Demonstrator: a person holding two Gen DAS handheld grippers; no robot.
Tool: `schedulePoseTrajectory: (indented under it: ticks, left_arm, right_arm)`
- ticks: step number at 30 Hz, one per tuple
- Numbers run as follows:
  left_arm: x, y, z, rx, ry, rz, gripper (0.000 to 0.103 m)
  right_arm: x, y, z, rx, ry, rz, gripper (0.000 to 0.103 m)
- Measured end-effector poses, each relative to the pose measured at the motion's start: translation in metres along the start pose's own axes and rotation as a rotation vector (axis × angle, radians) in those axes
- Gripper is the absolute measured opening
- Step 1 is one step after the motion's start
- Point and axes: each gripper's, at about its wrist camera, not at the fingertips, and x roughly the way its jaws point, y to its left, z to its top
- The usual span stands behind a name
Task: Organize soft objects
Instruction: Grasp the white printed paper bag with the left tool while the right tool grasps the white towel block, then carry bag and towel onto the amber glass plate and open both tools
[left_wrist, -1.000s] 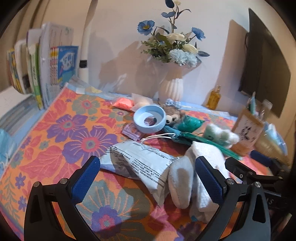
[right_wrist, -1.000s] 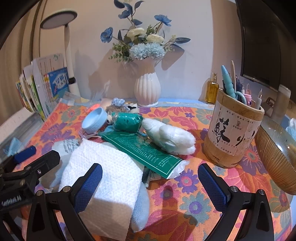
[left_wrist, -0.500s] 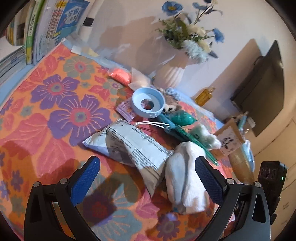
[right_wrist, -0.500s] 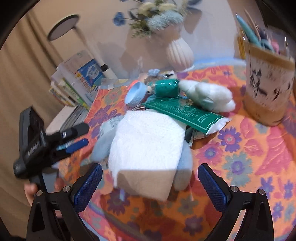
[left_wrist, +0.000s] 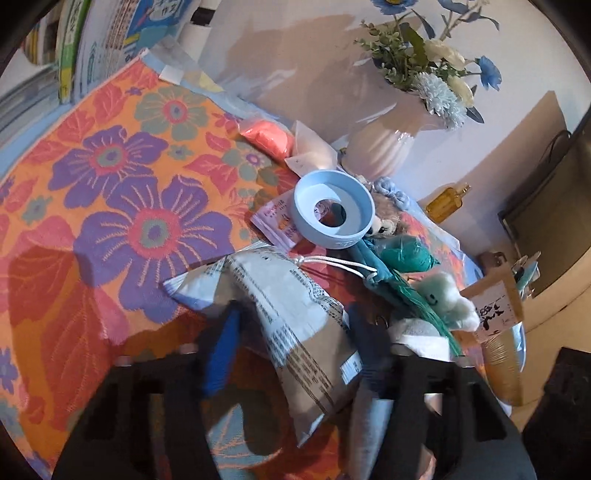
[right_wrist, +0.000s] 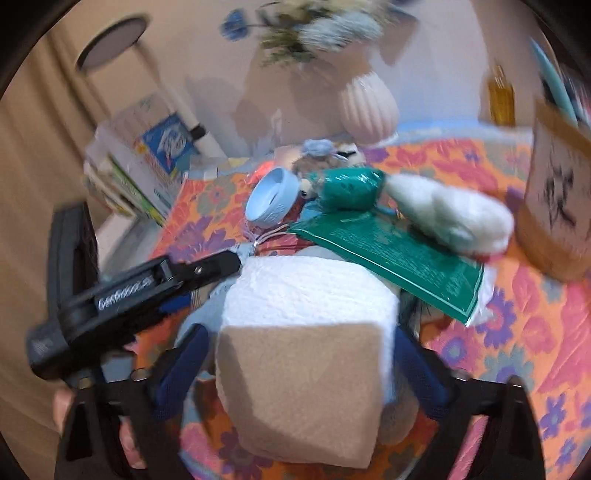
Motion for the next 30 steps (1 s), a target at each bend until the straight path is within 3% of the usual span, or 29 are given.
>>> schedulePoseTrajectory:
  ticks: [2, 5, 6, 9, 12, 15, 17, 19, 23, 26, 30]
  left_arm:
    - [-0.002, 0.003, 0.001, 0.004, -0.014, -0.003, 0.039]
    - [-0.015, 0.005, 0.000, 0.019, -0.049, 0.010, 0.034]
    - [-0.019, 0.006, -0.001, 0.020, -0.058, 0.007, 0.033]
    - [-0.043, 0.006, -0.001, 0.039, -0.111, 0.013, 0.033]
    - [-0.072, 0.004, -0.002, 0.065, -0.170, 0.097, 0.033]
    - [-0.095, 0.004, -0.003, 0.088, -0.214, 0.095, 0.033]
    - [-0.108, -0.002, -0.007, 0.118, -0.240, 0.131, 0.033]
    - [-0.113, -0.015, -0.014, 0.166, -0.254, 0.218, 0.033]
    - [-0.117, -0.033, -0.030, 0.239, -0.275, 0.172, 0.033]
    - [-0.111, -0.043, -0.038, 0.258, -0.268, 0.123, 0.033]
    - [-0.104, -0.052, -0.047, 0.287, -0.250, 0.107, 0.033]
  right_arm:
    - [-0.002, 0.001, -0.002, -0.031, -0.007, -0.054, 0.045]
    - [-0.016, -0.008, -0.006, -0.002, -0.054, 0.027, 0.015]
    - [-0.023, -0.008, -0.006, 0.001, -0.072, 0.046, 0.012]
    - [-0.046, -0.004, -0.003, -0.021, -0.140, 0.057, 0.012]
    - [-0.071, 0.000, 0.001, -0.027, -0.188, 0.061, 0.012]
    - [-0.094, -0.002, 0.005, -0.012, -0.212, 0.058, 0.012]
    - [-0.108, -0.010, 0.004, -0.001, -0.204, 0.012, 0.012]
    - [-0.117, -0.021, -0.001, 0.000, -0.177, -0.056, 0.012]
    - [-0.112, -0.058, -0.022, 0.027, -0.065, -0.177, 0.012]
    - [-0.096, -0.089, -0.043, 0.090, -0.025, -0.153, 0.012]
    - [-0.078, -0.100, -0.066, 0.108, 0.011, -0.123, 0.015]
